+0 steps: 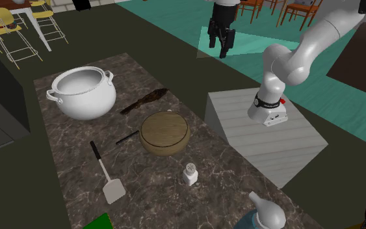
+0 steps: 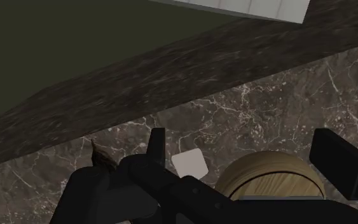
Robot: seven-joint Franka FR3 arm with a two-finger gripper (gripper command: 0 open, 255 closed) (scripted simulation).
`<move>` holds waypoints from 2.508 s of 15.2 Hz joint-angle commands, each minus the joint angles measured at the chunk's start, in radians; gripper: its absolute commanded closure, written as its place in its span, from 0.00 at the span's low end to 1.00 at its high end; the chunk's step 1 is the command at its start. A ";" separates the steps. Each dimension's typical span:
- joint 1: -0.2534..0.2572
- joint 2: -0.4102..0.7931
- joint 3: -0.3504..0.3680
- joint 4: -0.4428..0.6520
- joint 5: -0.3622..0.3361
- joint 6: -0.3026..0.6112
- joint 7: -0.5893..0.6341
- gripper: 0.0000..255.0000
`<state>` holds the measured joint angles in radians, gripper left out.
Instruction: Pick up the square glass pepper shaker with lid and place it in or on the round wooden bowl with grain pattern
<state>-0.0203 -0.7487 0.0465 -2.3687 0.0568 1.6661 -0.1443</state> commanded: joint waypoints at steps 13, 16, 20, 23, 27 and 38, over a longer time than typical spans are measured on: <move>0.070 0.274 0.220 0.051 0.081 0.221 0.211 0.00; 0.081 0.364 0.273 0.090 0.079 0.271 0.268 0.00; 0.092 0.494 0.341 0.158 0.054 0.328 0.350 0.00; 0.102 0.600 0.386 0.221 0.018 0.363 0.417 0.00; 0.126 0.752 0.434 0.322 -0.053 0.395 0.514 0.00; 0.203 1.010 0.455 0.470 -0.196 0.462 0.660 0.00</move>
<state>0.1814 0.2526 0.5035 -1.8934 -0.1339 2.1155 0.5124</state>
